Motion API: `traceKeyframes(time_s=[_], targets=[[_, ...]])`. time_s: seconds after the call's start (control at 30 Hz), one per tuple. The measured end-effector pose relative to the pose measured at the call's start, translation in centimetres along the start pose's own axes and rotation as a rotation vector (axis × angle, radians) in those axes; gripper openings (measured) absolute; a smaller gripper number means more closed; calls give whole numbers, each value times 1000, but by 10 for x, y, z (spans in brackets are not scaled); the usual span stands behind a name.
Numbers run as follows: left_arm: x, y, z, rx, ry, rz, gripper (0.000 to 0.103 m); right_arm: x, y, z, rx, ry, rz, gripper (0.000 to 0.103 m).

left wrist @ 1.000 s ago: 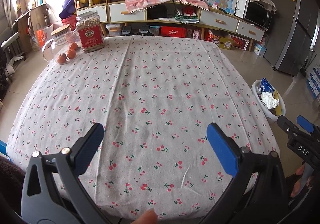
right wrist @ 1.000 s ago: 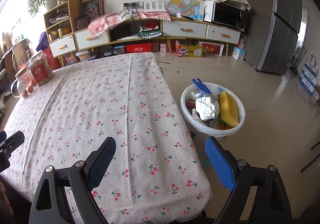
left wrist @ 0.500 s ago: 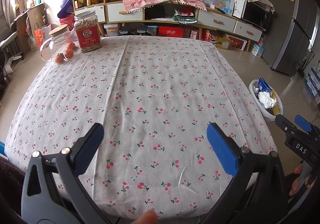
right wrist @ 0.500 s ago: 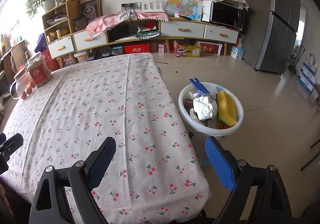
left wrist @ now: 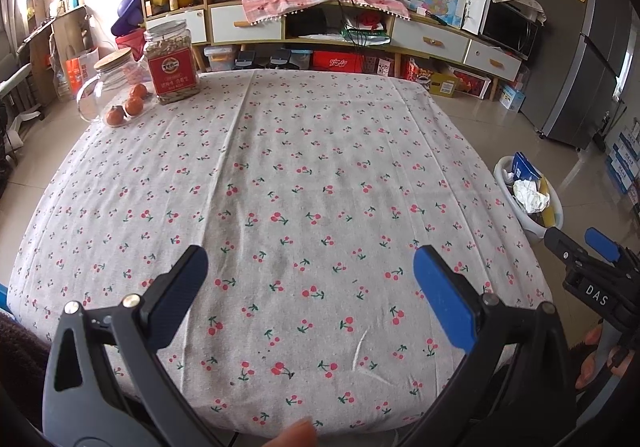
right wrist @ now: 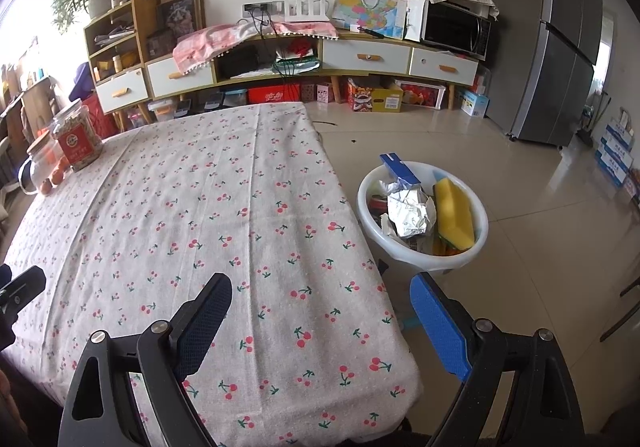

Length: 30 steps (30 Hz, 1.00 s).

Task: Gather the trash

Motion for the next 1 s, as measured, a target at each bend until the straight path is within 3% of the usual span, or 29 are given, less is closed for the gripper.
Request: traceKeyframes(time_s=[1.0], targets=[[-2, 0, 1, -16, -23, -2, 102, 0, 1, 1, -2, -4, 1, 92]])
Point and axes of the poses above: each gripper's, at about its wrist camera, not at the fingertips, and x roughly against the way its jaws point, z to its right, y to its underside, the point moved 8 cm from there along -x, roughly the way its jaws point, and after that the axes turned 5 degrees about -y, right-handed, at the moved point
